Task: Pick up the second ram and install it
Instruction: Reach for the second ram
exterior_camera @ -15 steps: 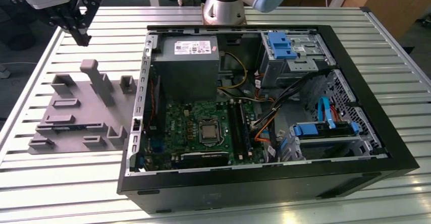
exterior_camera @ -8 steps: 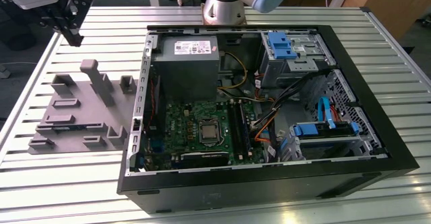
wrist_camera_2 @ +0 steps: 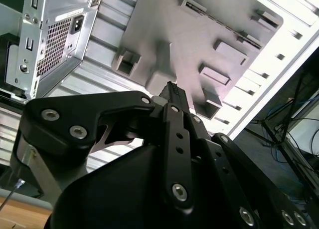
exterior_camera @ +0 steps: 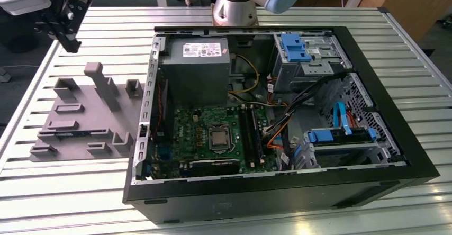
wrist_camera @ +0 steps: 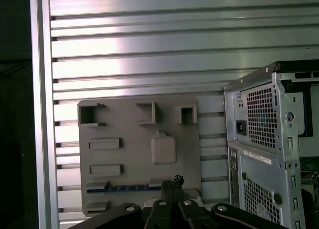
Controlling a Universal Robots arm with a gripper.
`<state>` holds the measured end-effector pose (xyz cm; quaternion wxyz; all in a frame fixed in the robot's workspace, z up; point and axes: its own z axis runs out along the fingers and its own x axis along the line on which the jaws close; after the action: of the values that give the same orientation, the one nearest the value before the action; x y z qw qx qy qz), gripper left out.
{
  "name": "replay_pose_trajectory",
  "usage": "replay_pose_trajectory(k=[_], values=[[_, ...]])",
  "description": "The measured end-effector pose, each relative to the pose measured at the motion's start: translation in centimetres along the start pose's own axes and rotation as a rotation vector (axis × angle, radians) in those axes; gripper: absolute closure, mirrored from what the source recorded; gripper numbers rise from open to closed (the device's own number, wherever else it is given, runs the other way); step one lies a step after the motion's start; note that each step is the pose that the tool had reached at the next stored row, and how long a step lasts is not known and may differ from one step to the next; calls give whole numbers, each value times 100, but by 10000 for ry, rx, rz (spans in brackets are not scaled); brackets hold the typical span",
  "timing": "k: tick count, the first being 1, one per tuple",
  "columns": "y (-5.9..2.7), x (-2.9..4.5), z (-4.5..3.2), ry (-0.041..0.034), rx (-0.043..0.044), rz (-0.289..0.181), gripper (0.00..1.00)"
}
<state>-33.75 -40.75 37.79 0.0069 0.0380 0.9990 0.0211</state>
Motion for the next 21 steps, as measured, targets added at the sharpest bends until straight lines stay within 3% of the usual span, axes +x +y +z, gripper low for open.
replay_pose_trajectory(k=[8, 14, 21], values=[[-126, 110, 18, 26, 41, 0, 89], [-196, 235, 41, 58, 80, 2, 89], [-288, 322, 69, 135, 104, 6, 89]])
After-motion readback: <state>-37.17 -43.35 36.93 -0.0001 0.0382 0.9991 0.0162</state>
